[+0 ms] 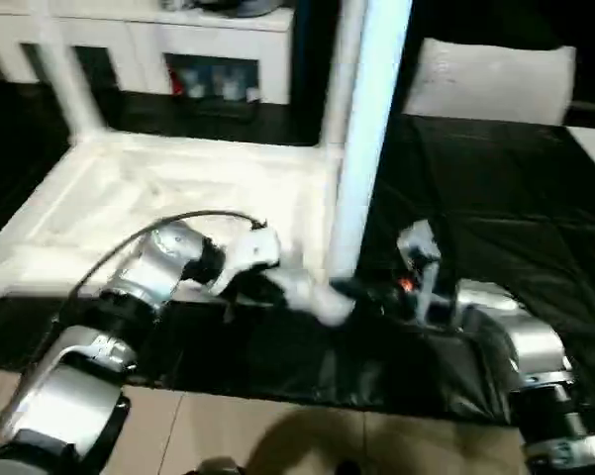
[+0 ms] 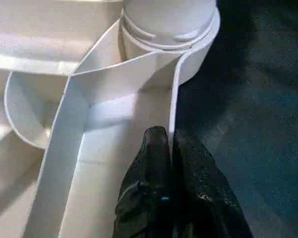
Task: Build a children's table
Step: Rotate leg to tighten
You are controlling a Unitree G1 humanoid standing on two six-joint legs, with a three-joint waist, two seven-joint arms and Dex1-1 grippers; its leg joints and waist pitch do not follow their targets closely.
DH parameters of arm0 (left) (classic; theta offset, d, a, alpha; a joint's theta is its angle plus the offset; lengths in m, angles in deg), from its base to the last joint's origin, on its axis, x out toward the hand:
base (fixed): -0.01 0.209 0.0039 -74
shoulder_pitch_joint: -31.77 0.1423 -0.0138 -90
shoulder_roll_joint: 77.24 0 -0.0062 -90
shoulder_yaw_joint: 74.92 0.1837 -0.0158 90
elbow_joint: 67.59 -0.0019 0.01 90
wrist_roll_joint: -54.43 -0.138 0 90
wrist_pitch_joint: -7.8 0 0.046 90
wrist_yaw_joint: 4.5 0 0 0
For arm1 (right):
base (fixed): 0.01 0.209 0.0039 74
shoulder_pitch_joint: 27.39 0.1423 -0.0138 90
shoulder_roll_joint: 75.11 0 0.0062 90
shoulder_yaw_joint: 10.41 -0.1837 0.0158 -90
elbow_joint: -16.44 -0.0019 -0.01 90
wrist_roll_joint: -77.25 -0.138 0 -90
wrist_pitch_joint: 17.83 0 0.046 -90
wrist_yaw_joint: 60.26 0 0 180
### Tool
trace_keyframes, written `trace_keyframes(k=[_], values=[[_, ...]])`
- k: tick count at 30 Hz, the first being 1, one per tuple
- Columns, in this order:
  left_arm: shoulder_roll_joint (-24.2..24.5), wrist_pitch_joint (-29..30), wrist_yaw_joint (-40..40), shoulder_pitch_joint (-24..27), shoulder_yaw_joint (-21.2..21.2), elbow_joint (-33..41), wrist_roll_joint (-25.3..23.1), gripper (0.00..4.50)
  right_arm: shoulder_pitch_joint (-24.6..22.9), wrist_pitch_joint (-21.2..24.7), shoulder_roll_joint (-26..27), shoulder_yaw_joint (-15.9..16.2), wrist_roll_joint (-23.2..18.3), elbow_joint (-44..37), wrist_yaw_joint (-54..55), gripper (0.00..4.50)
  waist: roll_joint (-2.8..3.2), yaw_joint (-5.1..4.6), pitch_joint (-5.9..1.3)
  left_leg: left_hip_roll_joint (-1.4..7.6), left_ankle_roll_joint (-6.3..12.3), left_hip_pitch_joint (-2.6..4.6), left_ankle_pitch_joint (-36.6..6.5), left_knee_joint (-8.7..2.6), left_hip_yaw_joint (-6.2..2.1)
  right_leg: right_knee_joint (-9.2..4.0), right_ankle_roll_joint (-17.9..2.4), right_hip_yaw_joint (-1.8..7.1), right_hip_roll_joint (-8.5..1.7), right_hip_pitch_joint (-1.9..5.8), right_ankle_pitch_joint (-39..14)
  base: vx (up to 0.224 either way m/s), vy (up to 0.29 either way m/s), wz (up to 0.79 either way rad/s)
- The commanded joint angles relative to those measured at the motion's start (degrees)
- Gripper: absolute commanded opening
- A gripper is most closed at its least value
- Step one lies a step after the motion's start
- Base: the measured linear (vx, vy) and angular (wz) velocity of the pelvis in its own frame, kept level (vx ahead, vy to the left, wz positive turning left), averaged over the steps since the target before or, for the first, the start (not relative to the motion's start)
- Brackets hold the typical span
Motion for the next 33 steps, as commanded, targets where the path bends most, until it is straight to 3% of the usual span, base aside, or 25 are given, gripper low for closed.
trace_keyframes(k=[1,2,3,4,5,7,9,11,12,13,19,21,24,25,29,30,32,33], values=[[-4.45,1.49,4.55,-1.07,-0.53,0.62,1.90,0.00,0.42,1.73,3.31,3.96,1.12,-0.69,3.26,1.96,0.02,-0.36,-3.58,1.28,1.08,-0.08,-15.23,-4.04,-0.33,-6.46,1.56,1.26,-3.76,3.10,-36.43,0.000,0.000,0.00],[-5.48,2.94,7.57,-1.28,-0.94,0.17,1.30,0.00,0.63,2.27,5.13,3.77,1.97,-0.62,6.66,1.95,0.16,-1.02,-3.63,1.76,1.31,-0.23,-16.73,-4.38,-0.70,-6.33,0.77,0.95,-3.94,3.48,-34.28,0.000,0.000,0.00],[-6.80,4.93,11.05,-1.56,-1.74,-0.31,0.89,0.00,1.19,3.03,7.48,3.29,3.01,-0.15,11.29,1.95,0.63,-1.59,-3.46,2.09,1.32,-0.03,-18.86,-4.58,-0.88,-6.42,0.03,0.61,-4.01,3.51,-32.88,0.000,0.000,0.00],[-7.46,6.07,12.63,-1.67,-2.22,-0.42,0.74,0.00,1.51,3.34,8.66,2.98,3.53,0.16,13.73,1.95,0.65,-1.94,-3.33,2.22,1.10,0.12,-20.09,-4.67,-0.86,-6.51,-0.31,0.60,-3.93,3.34,-32.66,0.000,0.000,0.00],[-8.43,7.61,14.96,-1.88,-2.97,-0.54,0.47,0.00,1.99,3.95,10.41,2.39,4.23,0.72,17.37,1.94,0.53,-2.49,-3.33,2.03,0.86,0.78,-22.04,-4.53,-0.91,-6.95,-0.44,0.18,-4.02,3.21,-33.08,0.000,0.000,0.00],[-10.26,10.29,19.01,-2.33,-4.38,-0.56,0.37,0.00,3.13,5.15,13.75,1.22,5.51,2.32,24.23,1.93,0.49,-3.21,-3.32,1.95,0.95,0.42,-21.58,-4.69,-1.02,-6.64,-1.06,0.39,-4.16,3.59,-31.70,0.000,0.000,0.00],[-11.63,12.04,22.53,-2.92,-5.18,-0.69,0.23,0.00,4.27,6.50,16.71,0.10,6.20,3.88,29.62,1.93,0.49,-3.55,-3.31,1.69,1.06,0.60,-21.07,-4.57,-0.87,-6.67,-1.57,0.64,-4.31,3.27,-31.72,0.000,0.000,0.00],[-12.63,12.71,24.91,-3.82,-5.44,-1.14,-0.05,0.00,4.99,4.61,17.71,0.98,7.65,5.03,30.58,1.93,0.60,-3.71,-3.44,1.63,1.44,0.48,-20.10,-4.52,-0.77,-6.48,-1.88,0.94,-4.30,3.31,-30.54,0.000,0.000,0.00],[-12.71,12.65,24.98,-3.93,-5.43,-1.21,-0.06,0.00,5.00,4.18,17.76,1.00,7.73,5.13,30.52,1.93,0.54,-3.59,-3.46,1.65,1.91,0.35,-19.04,-4.57,-0.64,-6.33,-2.33,1.23,-4.34,3.35,-29.45,0.000,0.000,0.00],[-12.71,12.65,24.98,-3.93,-5.43,-1.21,-0.06,0.00,5.00,4.18,17.76,1.00,7.73,5.13,30.52,2.47,0.44,-3.46,-3.51,1.63,2.27,0.23,-17.74,-4.59,-0.52,-6.08,-2.99,1.52,-4.35,3.36,-28.26,0.000,0.000,0.00],[-11.65,10.85,22.38,-3.10,-4.81,0.14,-0.68,0.00,3.68,0.98,15.88,0.03,7.73,3.58,28.54,3.07,0.28,-2.71,-3.83,1.59,3.35,-0.42,-11.15,-4.52,-0.05,-4.48,-6.68,3.00,-4.19,3.44,-21.87,0.000,0.000,0.00],[-10.75,10.12,21.13,-2.17,-4.72,1.05,-0.30,0.00,2.64,-0.72,13.85,0.34,8.07,2.68,26.57,3.26,0.50,-2.42,-4.01,1.57,3.74,-0.63,-9.64,-4.48,-0.07,-4.04,-7.26,3.11,-4.21,3.66,-20.84,0.000,0.000,0.00],[-8.36,6.18,15.54,0.25,-3.57,3.32,0.81,0.00,0.54,-2.71,9.71,-1.36,5.72,0.28,21.05,3.45,0.21,-1.60,-4.46,1.69,5.15,-0.99,-6.43,-4.17,0.10,-3.34,-8.20,3.39,-4.21,3.92,-16.23,0.000,0.000,0.00],[-7.35,4.65,12.98,1.16,-2.92,4.18,1.12,0.00,-0.09,-3.13,8.03,-1.60,5.14,-0.47,18.78,3.62,-0.29,-1.57,-4.58,1.67,5.95,-1.27,-4.82,-4.06,0.12,-2.85,-9.12,3.47,-4.05,3.98,-13.49,0.000,0.000,0.00],[-5.71,1.91,8.78,2.35,-1.91,5.21,1.58,0.00,-1.06,-2.99,4.93,-1.14,4.58,-1.55,14.56,3.72,0.02,-1.18,-4.99,1.78,7.81,-1.39,-0.03,-3.52,0.18,-1.38,-11.91,3.62,-3.94,3.95,-5.64,0.000,0.000,0.00],[-4.73,1.32,6.75,2.78,-1.46,5.47,1.67,0.00,-1.71,-2.88,2.68,-0.68,4.16,-2.22,11.31,3.91,-0.46,-0.97,-5.06,1.62,8.56,-1.56,1.41,-3.29,0.24,-0.90,-12.35,3.66,-3.83,4.02,-3.81,0.000,0.000,0.00],[-3.41,-0.50,4.37,3.07,-0.73,5.23,1.41,0.00,-2.33,-2.90,0.12,-0.43,3.47,-2.89,7.49,3.91,-0.32,-0.49,-4.84,1.70,9.19,-1.43,1.37,-3.17,0.38,-1.12,-12.42,3.66,-3.84,3.64,-4.47,0.000,0.000,0.00],[-2.00,-2.13,1.72,3.43,0.06,5.15,1.25,0.00,-2.83,-3.22,-2.45,-0.14,2.55,-3.50,3.18,3.91,-0.35,-0.13,-4.71,1.66,9.17,-1.53,-0.39,-3.25,0.47,-1.53,-11.41,3.55,-3.91,3.87,-7.58,0.000,0.000,0.00]])
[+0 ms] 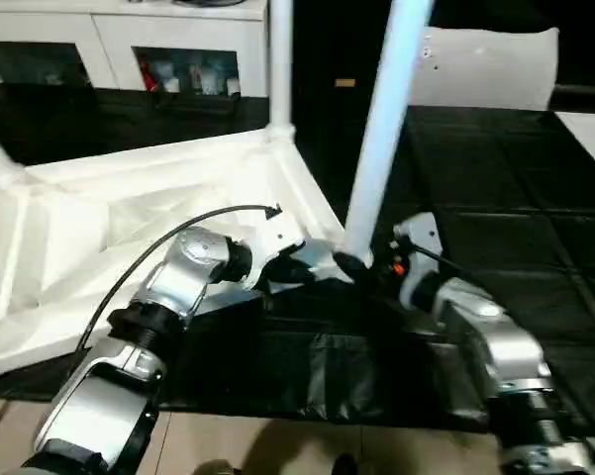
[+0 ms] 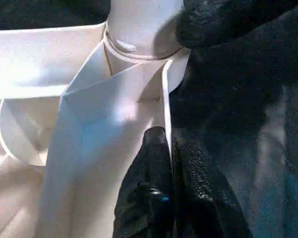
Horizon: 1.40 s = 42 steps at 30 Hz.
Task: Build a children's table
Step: Rotate leg to tighten
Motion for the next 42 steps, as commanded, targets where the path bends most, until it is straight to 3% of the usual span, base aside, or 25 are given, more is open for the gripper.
trace_keyframes(k=[1,2,4,10,13,17,20,22,27,38,42], values=[[1.71,-3.32,-6.11,1.16,2.54,0.71,-0.25,0.00,-0.71,-0.14,-2.95,0.76,-1.96,-1.65,-7.42,3.91,-0.10,0.45,-4.46,1.45,8.24,-0.58,-2.10,-2.77,0.47,-3.21,-9.85,3.93,-3.98,5.07,-10.52,0.000,0.000,0.00],[1.71,-3.32,-6.11,1.16,2.54,0.71,-0.25,0.00,-0.71,-0.14,-2.95,0.76,-1.96,-1.65,-7.42,3.91,-0.10,0.45,-4.46,1.45,8.24,-0.58,-2.10,-2.77,0.47,-3.21,-9.85,3.93,-3.98,5.07,-10.52,0.000,0.000,0.00],[4.76,-6.69,-12.25,1.67,4.25,1.06,0.11,0.00,-0.70,-0.56,-7.95,1.62,-4.65,-2.18,-17.50,3.91,-0.12,0.85,-4.16,1.74,5.90,-0.35,-5.81,-3.07,0.43,-4.03,-7.55,3.65,-3.88,4.85,-17.63,0.000,0.000,0.00],[7.42,-10.84,-18.58,0.97,6.61,0.85,-0.41,0.00,1.04,-1.37,-11.50,3.96,-6.64,-0.87,-27.78,3.91,-0.39,1.37,-3.81,1.82,4.17,0.13,-9.32,-3.25,0.52,-4.94,-5.32,3.57,-3.99,4.43,-24.55,0.000,0.000,0.00],[7.56,-11.47,-19.55,0.80,6.97,0.83,-0.31,0.00,1.50,-1.57,-11.70,4.45,-6.84,-0.44,-29.06,3.66,-0.33,1.54,-3.68,1.91,3.32,0.44,-10.15,-3.45,0.43,-5.28,-4.52,3.51,-4.09,4.36,-27.11,0.000,0.000,0.00],[7.70,-13.45,-22.38,0.37,8.08,1.13,-0.15,0.00,3.36,-0.76,-11.85,6.49,-6.96,1.21,-32.61,3.33,-0.64,1.71,-3.91,1.90,3.19,0.29,-8.85,-3.46,0.34,-4.93,-4.48,3.52,-4.06,4.56,-25.72,0.000,0.000,0.00],[7.53,-14.68,-23.71,-0.06,8.88,1.24,-0.22,0.00,4.67,-1.52,-11.69,8.04,-6.16,2.97,-34.58,3.20,-0.54,1.93,-4.00,1.96,3.53,0.30,-7.88,-3.39,0.44,-4.69,-5.12,3.64,-4.05,4.50,-24.13,0.000,0.000,0.00],[7.04,-15.38,-24.08,-0.55,9.29,1.00,-0.30,0.00,5.69,-2.75,-11.22,8.87,-5.26,4.68,-35.38,2.85,-0.54,2.52,-4.18,2.20,3.55,0.41,-6.67,-3.31,0.45,-4.17,-6.35,3.78,-4.11,4.38,-21.51,0.000,0.000,0.00],[6.32,-16.07,-23.99,-1.03,9.55,0.57,-0.48,0.00,6.52,-3.53,-10.58,9.79,-4.75,6.26,-36.25,2.41,-0.39,2.98,-4.27,2.36,3.33,0.36,-6.32,-3.32,0.45,-3.59,-7.94,3.93,-4.09,4.53,-18.17,0.000,0.000,0.00],[6.32,-17.38,-22.64,-1.60,9.49,-1.11,-1.08,0.00,6.60,-3.79,-10.43,10.79,-4.94,7.37,-38.14,1.95,-0.58,2.94,-4.11,2.22,2.91,0.32,-7.37,-3.40,0.47,-4.07,-6.40,3.82,-4.10,4.59,-21.35,0.000,0.000,0.00],[5.65,-15.03,-20.18,-1.58,8.26,-1.49,-0.87,0.00,5.43,-0.72,-9.03,9.73,-6.91,5.04,-35.22,1.94,-0.53,2.89,-3.82,2.18,2.97,0.34,-7.64,-3.46,0.55,-4.33,-6.14,3.82,-4.05,4.50,-22.32,0.000,0.000,0.00]])
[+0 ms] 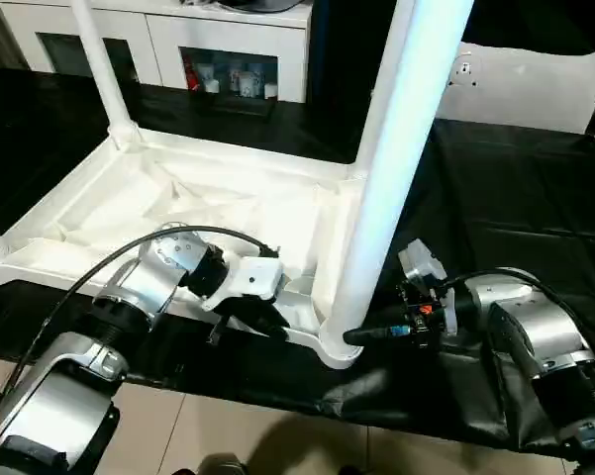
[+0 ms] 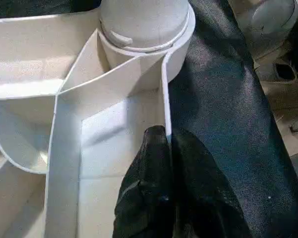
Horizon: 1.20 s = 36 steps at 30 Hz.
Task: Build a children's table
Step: Rotate leg to tighten
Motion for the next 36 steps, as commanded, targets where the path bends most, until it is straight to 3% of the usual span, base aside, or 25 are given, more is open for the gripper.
trace_keyframes(k=[1,4,9,11,12,13,14,15,16,17,18,19,20,21,22,23,24,25,26,27,28,30,32,34,36], values=[[-1.67,2.07,3.03,-1.11,0.87,-0.68,-1.40,0.00,-1.46,3.12,2.33,-0.58,-2.18,-2.43,2.99,1.93,-0.26,-0.50,-3.80,1.88,3.35,-0.33,-7.67,-4.04,0.36,-4.37,-6.35,3.80,-4.03,3.46,-22.65,0.000,0.000,0.00],[-3.05,5.45,7.28,-1.67,-0.25,-1.55,-1.81,0.00,-2.63,4.87,5.08,-1.84,-2.19,-3.43,9.16,1.93,-0.33,-0.76,-3.46,1.67,2.53,-0.25,-9.48,-4.24,0.35,-5.01,-4.64,3.64,-3.98,3.39,-26.73,0.000,0.000,0.00],[-7.44,11.93,16.74,-2.95,-3.39,-3.56,-1.16,0.00,-2.74,5.12,12.55,-3.40,2.98,-1.84,26.58,1.93,-0.10,-2.40,-2.80,0.40,0.36,0.54,-15.08,-3.71,-0.02,-7.86,2.05,1.43,-3.86,2.72,-39.35,0.000,0.000,0.00],[-9.11,14.39,20.32,-3.56,-4.32,-4.23,-1.28,0.00,-1.82,6.59,15.82,-5.04,3.92,-0.59,33.41,1.92,0.22,-3.57,-2.81,0.60,0.00,0.54,-16.84,-3.69,-0.36,-8.51,3.07,0.42,-3.81,2.96,-39.78,0.000,0.000,0.00],[-10.24,15.96,23.05,-4.08,-4.94,-4.85,-1.47,0.00,-1.16,7.56,18.03,-6.02,4.54,0.07,37.87,1.92,0.48,-4.71,-2.79,1.10,0.09,0.16,-19.10,-3.97,-0.95,-8.87,3.62,-0.56,-3.75,3.76,-38.53,0.000,0.000,0.00],[-10.76,16.61,24.61,-4.36,-5.26,-5.22,-1.60,0.00,-0.83,7.91,19.09,-6.20,5.10,0.25,40.04,1.91,1.17,-5.03,-2.73,1.79,0.17,0.33,-21.68,-4.24,-1.39,-8.89,3.50,-1.22,-3.78,4.06,-37.58,0.000,0.000,0.00],[-11.37,17.30,26.27,-4.62,-5.68,-5.61,-1.59,0.00,-0.47,7.77,20.03,-6.03,5.86,0.55,41.79,1.90,1.73,-6.11,-2.72,3.39,0.41,-0.44,-26.75,-5.41,-2.45,-7.64,3.37,-1.37,-3.71,5.49,-33.33,-0.033,0.051,-0.13],[-12.02,18.10,27.77,-4.85,-6.18,-5.90,-1.77,0.00,-0.28,7.87,20.94,-6.07,6.33,0.58,43.51,1.90,2.49,-6.18,-2.45,6.20,0.51,-1.10,-34.64,-7.82,-3.46,-2.50,0.92,0.69,-3.54,6.48,-24.18,0.000,0.000,0.00],[-12.58,18.78,29.19,-5.05,-6.67,-6.15,-1.81,0.00,0.05,8.02,21.87,-6.42,6.63,0.97,45.48,1.90,2.74,-5.96,-2.03,6.60,-0.82,-0.27,-41.17,-9.46,-3.31,-0.07,-2.42,2.68,-3.47,5.60,-16.34,0.000,0.000,0.00],[-13.77,20.25,32.16,-5.48,-7.68,-6.68,-1.91,0.00,0.73,8.41,23.87,-7.20,7.33,1.78,49.81,1.90,1.22,-6.81,-1.37,5.13,-1.15,0.12,-41.59,-8.80,-2.63,-1.48,-2.36,3.15,-3.39,4.57,-19.41,0.000,0.000,0.00],[-14.55,21.54,34.32,-5.77,-8.44,-6.97,-1.89,0.00,1.43,8.91,25.45,-7.73,8.35,2.84,53.85,1.90,-0.91,-6.49,-1.05,-1.00,-1.39,4.80,-31.92,-2.62,-0.32,-10.59,3.03,0.08,-3.17,-0.43,-45.28,0.061,-0.013,0.10],[-14.55,21.54,34.32,-5.77,-8.44,-6.97,-1.89,0.00,1.43,8.91,25.45,-7.73,8.35,2.84,53.85,1.90,-1.18,-7.92,-1.06,-4.00,0.98,6.29,-20.45,3.82,1.24,-14.19,8.00,-4.08,-4.31,-1.96,-58.97,0.061,-0.013,0.10],[-16.35,23.80,38.34,-6.01,-9.98,-6.60,-1.91,0.00,2.77,9.63,28.50,-8.57,9.16,4.69,58.66,1.90,0.06,-8.03,-1.98,-2.51,2.02,3.87,-19.08,1.83,0.62,-13.41,9.46,-5.18,-5.19,2.08,-55.65,0.079,0.039,-0.19],[-17.10,24.66,39.95,-6.03,-10.53,-6.28,-2.01,0.00,3.21,9.54,29.82,-8.92,9.58,5.26,60.51,1.90,2.59,-8.39,-2.69,2.76,1.97,-1.66,-23.19,-2.37,-2.64,-6.82,9.81,-5.06,-5.24,8.77,-39.24,0.149,0.102,-0.46],[-17.36,24.97,40.52,-6.03,-10.72,-6.15,-2.05,0.00,3.36,9.47,30.30,-9.05,9.75,5.45,61.18,1.90,4.42,-6.71,-2.38,5.55,0.64,-2.47,-37.63,-7.71,-3.83,2.11,1.27,0.52,-3.43,7.42,-14.33,0.149,0.102,-0.46],[-17.41,24.92,40.67,-5.88,-10.71,-5.90,-2.09,0.00,3.32,8.83,30.63,-8.75,9.96,5.37,61.09,2.45,3.93,-7.17,-2.03,5.06,1.22,0.40,-40.20,-8.90,-3.73,2.71,0.38,2.47,-2.35,4.50,-8.47,0.149,0.043,-0.17],[-17.21,24.68,40.63,-5.57,-10.46,-5.44,-2.21,0.00,3.06,7.96,30.88,-8.22,10.17,5.01,60.83,2.59,-0.08,-6.96,-1.78,0.16,-1.74,1.88,-34.60,-5.04,-3.49,-4.28,1.04,2.76,-4.78,3.77,-31.22,0.103,-0.001,0.08],[-17.13,24.61,40.58,-5.49,-10.38,-5.34,-2.25,0.00,2.98,7.77,30.92,-8.12,10.19,4.93,60.77,2.59,-0.52,-6.11,-1.30,-2.02,-1.55,2.88,-27.19,-2.80,-1.44,-7.76,3.57,2.33,-4.84,1.53,-46.46,0.103,-0.001,0.08],[-16.93,24.42,40.30,-5.31,-10.20,-5.09,-2.39,0.00,2.78,7.67,31.12,-8.26,9.90,4.63,60.72,2.62,-1.25,-5.81,-2.23,-2.30,0.84,2.36,-16.21,-1.49,-1.10,-7.99,3.64,3.04,-6.78,2.40,-53.07,0.133,0.014,-0.02],[-16.65,24.29,39.75,-5.07,-10.01,-4.75,-2.46,0.00,2.51,7.57,31.20,-8.42,9.64,4.17,60.57,2.69,-0.40,-4.49,-3.90,-0.52,2.09,-1.55,-4.29,-4.31,-2.16,-4.59,0.89,4.73,-6.09,5.97,-35.08,0.122,0.008,-0.07],[-16.33,24.24,39.23,-4.82,-9.82,-4.38,-2.55,0.00,2.20,7.36,31.16,-8.54,9.62,3.65,60.55,2.82,0.22,-4.90,-4.13,0.34,2.81,-0.45,3.50,-3.89,-2.20,-2.48,-4.31,4.57,-4.49,3.97,-15.36,0.122,0.008,-0.07],[-15.21,23.57,37.64,-4.21,-9.43,-3.57,-2.97,0.00,1.30,6.29,30.19,-8.48,9.73,2.31,59.48,3.09,0.40,-5.44,-4.80,-0.27,4.94,-1.01,13.34,-2.60,-2.36,-0.13,-10.48,4.56,-3.41,4.29,4.61,0.076,-0.007,-0.01],[-14.50,23.53,36.73,-3.82,-9.36,-3.09,-3.11,0.00,0.75,5.72,29.38,-8.89,9.78,1.59,59.04,3.16,0.11,-5.45,-5.19,-0.50,8.33,-1.00,17.38,-2.00,-1.97,0.63,-14.77,4.72,-3.10,4.28,12.97,0.031,-0.003,-0.01],[-12.85,23.08,34.38,-2.90,-8.86,-2.03,-3.20,0.00,-0.92,4.41,26.57,-9.59,9.42,-0.56,56.66,3.49,0.29,-5.12,-4.71,-0.08,10.76,-1.13,10.58,-2.40,-1.48,-0.21,-16.88,4.86,-3.64,4.34,6.95,0.000,0.000,0.00],[-11.97,22.89,33.11,-2.40,-8.59,-1.49,-3.19,0.00,-2.05,3.77,24.65,-9.83,9.03,-1.93,54.60,3.59,0.25,-4.85,-4.42,0.49,10.17,-1.10,5.70,-2.73,-1.27,-0.68,-16.30,5.03,-3.98,4.52,1.46,0.000,0.000,0.00]])
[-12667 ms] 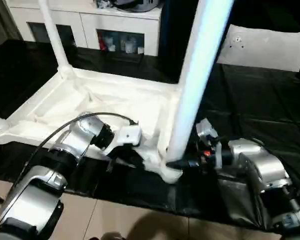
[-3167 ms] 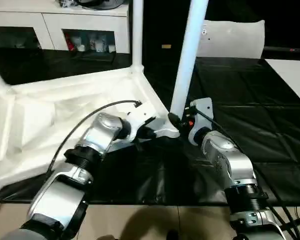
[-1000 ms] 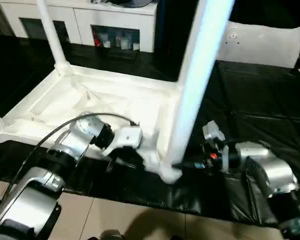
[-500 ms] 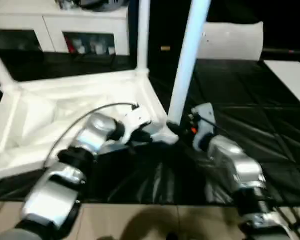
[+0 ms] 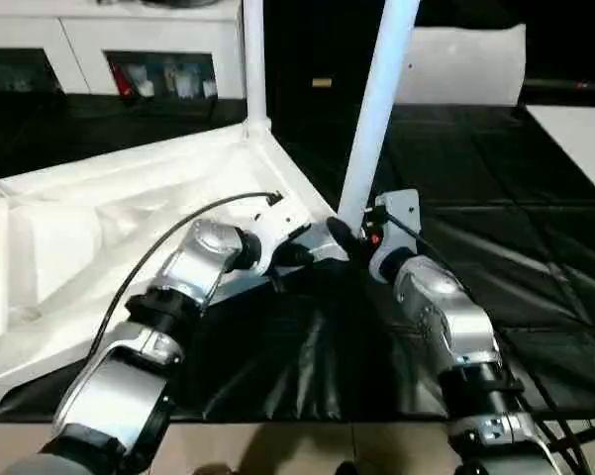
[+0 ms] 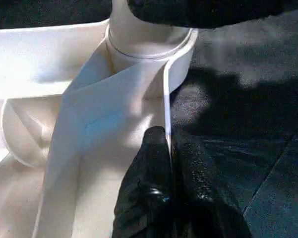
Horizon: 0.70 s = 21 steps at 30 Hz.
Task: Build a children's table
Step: Rotate leg to tighten
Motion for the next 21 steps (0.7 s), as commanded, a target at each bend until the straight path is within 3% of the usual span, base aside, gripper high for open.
trace_keyframes(k=[1,4,6,9,15,20,21], values=[[0.64,-1.08,-2.52,0.71,1.64,1.41,0.01,0.00,-2.47,0.17,-1.59,2.89,-1.77,-1.34,-5.74,3.59,0.49,0.36,-4.12,1.97,9.32,-0.70,5.72,-3.29,0.45,-2.76,-17.32,3.43,-2.95,4.70,2.38,0.000,0.000,0.00],[2.30,-2.75,-4.90,1.36,2.25,1.94,-0.04,0.00,-4.65,-0.44,-6.04,2.47,-2.96,-3.88,-11.19,3.88,0.18,0.45,-3.83,2.25,6.86,-0.83,1.05,-3.73,0.61,-3.32,-15.40,3.60,-2.93,4.81,-2.66,0.000,0.000,0.00],[3.99,-3.74,-7.62,1.80,3.09,2.27,-0.30,0.00,-6.14,-1.25,-10.53,1.83,-3.76,-4.99,-16.61,4.04,-0.08,0.47,-3.72,2.24,6.09,-0.97,-0.26,-3.83,0.70,-3.61,-14.49,3.64,-2.92,4.89,-4.24,0.000,0.000,0.00],[5.73,-6.99,-11.29,2.31,4.37,2.59,-0.33,0.00,-6.67,-2.42,-14.68,0.97,-4.37,-5.00,-21.44,4.32,0.00,0.66,-3.66,2.29,5.35,-0.91,-1.20,-3.88,0.84,-3.79,-14.01,3.70,-2.93,4.65,-5.72,0.000,0.000,0.00],[9.33,-16.04,-19.39,2.70,7.59,2.50,-0.60,0.00,-6.29,-3.90,-21.15,2.15,-7.06,-5.17,-32.19,4.46,0.01,1.27,-3.92,2.51,5.82,-0.73,-0.10,-3.72,0.99,-3.43,-14.89,3.74,-2.84,4.52,-3.39,0.000,0.000,0.00],[10.48,-19.03,-25.95,2.92,8.27,2.99,1.26,0.00,-5.64,-4.00,-23.21,4.19,-8.85,-6.09,-39.14,4.46,0.13,1.97,-3.96,2.78,6.32,-0.54,0.62,-3.70,1.03,-3.07,-15.94,3.74,-2.82,4.31,-1.68,0.000,0.000,0.00],[10.79,-19.77,-27.88,2.90,8.72,3.29,1.66,0.00,-5.25,-3.83,-23.50,4.77,-9.41,-6.08,-41.31,4.46,-0.12,2.09,-3.95,2.84,6.10,-0.53,0.49,-3.72,1.10,-3.08,-16.09,3.75,-2.85,4.30,-2.03,0.000,0.000,0.00]])
